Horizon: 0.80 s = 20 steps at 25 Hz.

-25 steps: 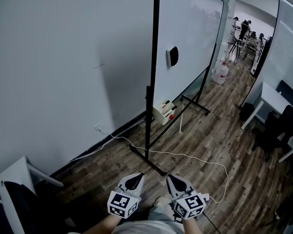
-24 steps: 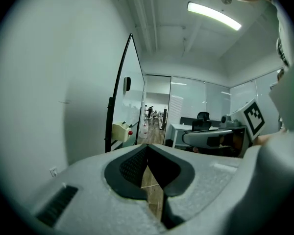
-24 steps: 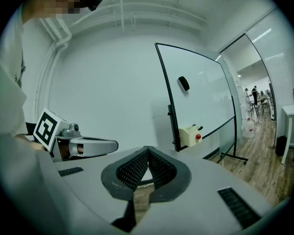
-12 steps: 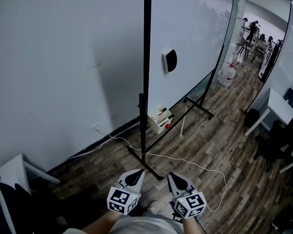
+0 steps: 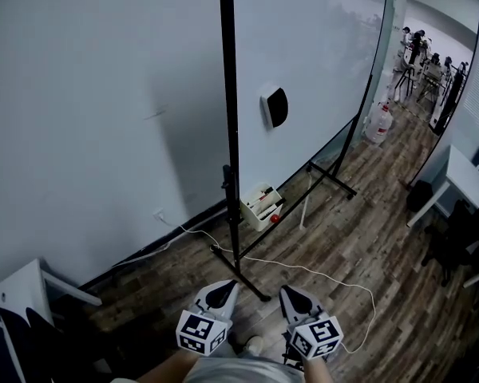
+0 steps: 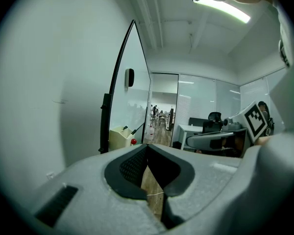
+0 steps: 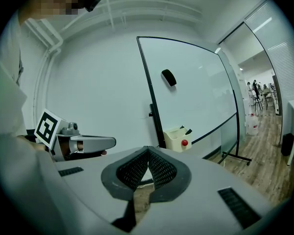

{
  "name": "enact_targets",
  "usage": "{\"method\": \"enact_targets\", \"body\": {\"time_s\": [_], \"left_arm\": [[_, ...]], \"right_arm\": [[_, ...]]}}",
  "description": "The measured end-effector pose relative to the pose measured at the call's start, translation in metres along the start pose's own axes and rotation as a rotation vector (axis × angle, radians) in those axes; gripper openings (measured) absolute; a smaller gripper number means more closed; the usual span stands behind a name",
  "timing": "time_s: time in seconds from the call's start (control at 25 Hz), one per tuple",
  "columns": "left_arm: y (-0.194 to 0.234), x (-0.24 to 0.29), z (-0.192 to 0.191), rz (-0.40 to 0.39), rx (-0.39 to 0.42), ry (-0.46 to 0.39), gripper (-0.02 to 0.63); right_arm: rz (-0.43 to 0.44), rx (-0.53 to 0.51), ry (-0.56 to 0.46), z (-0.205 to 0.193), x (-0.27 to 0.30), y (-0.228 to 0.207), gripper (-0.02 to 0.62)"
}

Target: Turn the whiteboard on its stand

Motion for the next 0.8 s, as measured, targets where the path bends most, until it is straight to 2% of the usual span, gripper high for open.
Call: {"method": "enact_targets", "body": {"time_s": [0.44,0.8], "left_arm": [[0.039,0.026,0.016,-0.038,0.033,0.013,0.011],[0.075,0.055,0.029,-0.032,0.048,0.025,0.011]], "right_arm": [[-0.024,-0.028,-0.024,0.021,0.035,0.0,0.006],[-0.046,-0.038,-0.032,0.035,0.071,-0.012,0.006]]}}
Point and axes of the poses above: the fingertips, and each gripper's own axes: x forward along the fingers, y to its left, z out of its top, the point moved 9 cm from there along -x, backward along the fingers, and after that the axes turned 5 degrees about -y, right-handed, at the moved point
